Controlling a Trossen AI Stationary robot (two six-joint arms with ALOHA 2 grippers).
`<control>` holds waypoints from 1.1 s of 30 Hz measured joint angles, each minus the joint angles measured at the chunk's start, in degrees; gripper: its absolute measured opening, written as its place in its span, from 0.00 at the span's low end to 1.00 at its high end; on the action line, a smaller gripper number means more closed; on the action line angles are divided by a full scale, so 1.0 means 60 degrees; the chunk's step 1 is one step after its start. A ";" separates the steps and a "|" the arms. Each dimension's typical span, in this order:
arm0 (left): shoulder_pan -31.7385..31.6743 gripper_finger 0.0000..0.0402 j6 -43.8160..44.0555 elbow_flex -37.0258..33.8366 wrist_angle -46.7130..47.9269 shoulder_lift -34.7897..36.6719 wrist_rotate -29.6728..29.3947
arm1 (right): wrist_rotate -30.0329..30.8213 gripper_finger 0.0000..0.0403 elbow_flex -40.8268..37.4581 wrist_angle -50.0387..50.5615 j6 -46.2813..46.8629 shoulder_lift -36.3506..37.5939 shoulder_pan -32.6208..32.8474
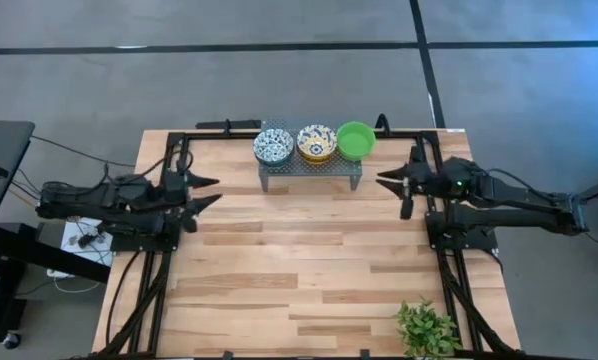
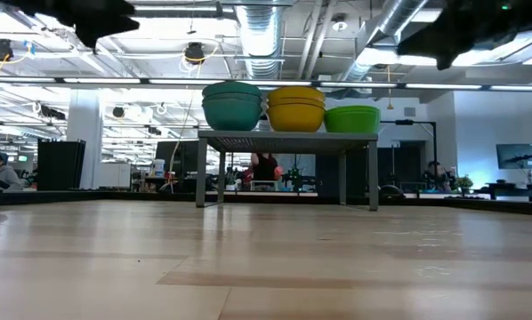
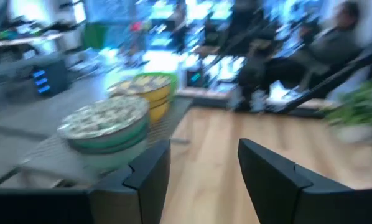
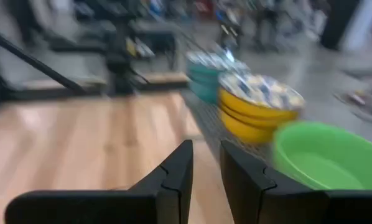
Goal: Pick & Place Mini bowls
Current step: Return to Home Position
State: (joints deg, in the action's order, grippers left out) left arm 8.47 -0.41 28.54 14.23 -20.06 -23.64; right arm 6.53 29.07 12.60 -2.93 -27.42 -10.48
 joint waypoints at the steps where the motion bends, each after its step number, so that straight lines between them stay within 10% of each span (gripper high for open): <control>1: 0.0000 0.48 -0.0002 -0.0252 -0.0203 0.0345 0.0357 | -0.0255 0.19 -0.0251 -0.0273 -0.0005 0.0267 0.0043; 13: 0.0000 0.48 -0.0204 -0.2445 -0.1543 0.3341 0.1703 | -0.2843 0.19 -0.2237 -0.2059 -0.0861 0.2993 0.0208; 33: -0.0033 0.48 -0.0957 -0.4701 -0.4735 0.3283 0.2459 | -0.3618 0.19 -0.3886 -0.2398 -0.0241 0.4546 0.0182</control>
State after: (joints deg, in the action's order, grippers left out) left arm 8.27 -6.15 0.34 -14.18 -0.36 -8.88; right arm -15.18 5.75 -1.78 -4.38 -0.14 -9.39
